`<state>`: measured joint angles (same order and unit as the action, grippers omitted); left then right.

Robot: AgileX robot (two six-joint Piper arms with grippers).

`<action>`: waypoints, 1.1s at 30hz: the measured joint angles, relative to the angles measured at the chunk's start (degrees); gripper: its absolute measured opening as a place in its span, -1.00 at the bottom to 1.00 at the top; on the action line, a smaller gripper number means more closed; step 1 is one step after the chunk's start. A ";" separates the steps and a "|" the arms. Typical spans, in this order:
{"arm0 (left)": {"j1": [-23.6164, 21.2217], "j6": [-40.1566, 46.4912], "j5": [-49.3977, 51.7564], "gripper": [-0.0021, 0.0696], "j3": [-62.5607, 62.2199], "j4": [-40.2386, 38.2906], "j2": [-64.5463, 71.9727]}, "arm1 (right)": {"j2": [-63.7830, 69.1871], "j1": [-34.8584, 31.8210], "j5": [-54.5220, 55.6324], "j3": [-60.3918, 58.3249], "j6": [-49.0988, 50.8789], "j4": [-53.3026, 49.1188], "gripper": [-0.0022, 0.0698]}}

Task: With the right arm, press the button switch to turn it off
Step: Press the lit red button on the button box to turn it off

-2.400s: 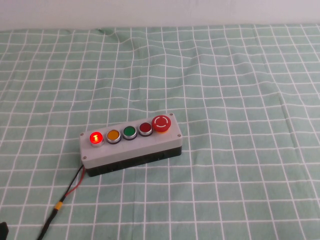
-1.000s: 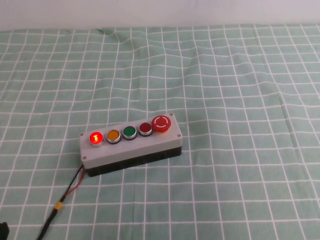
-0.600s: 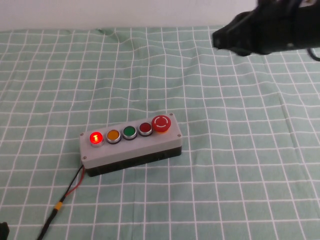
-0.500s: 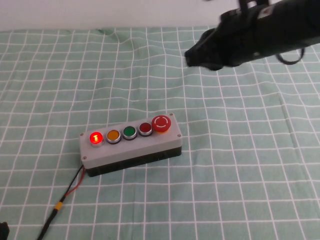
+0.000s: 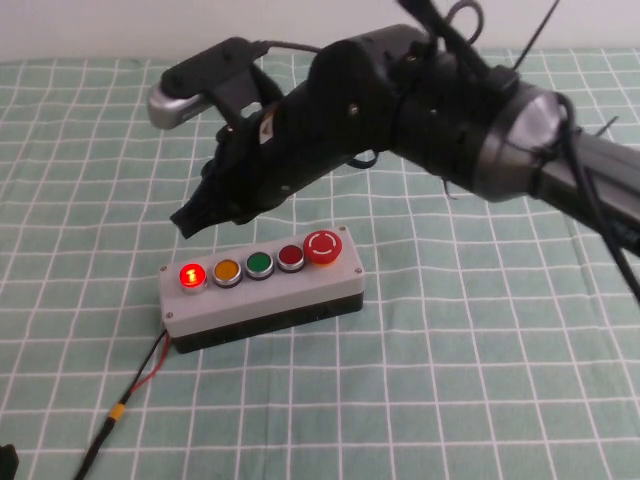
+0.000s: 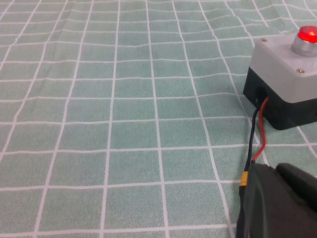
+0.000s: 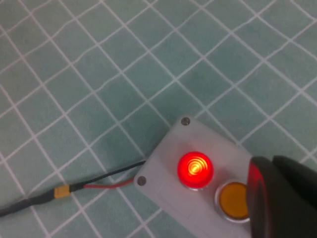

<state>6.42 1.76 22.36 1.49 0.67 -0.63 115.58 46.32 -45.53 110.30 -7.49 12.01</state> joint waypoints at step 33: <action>0.00 0.00 0.00 -0.95 0.00 0.00 0.00 | 15.03 3.40 -10.24 14.38 2.55 -3.48 -0.98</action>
<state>6.42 1.76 22.36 1.49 0.67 -0.63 130.61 49.72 -55.77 124.68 -4.94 8.53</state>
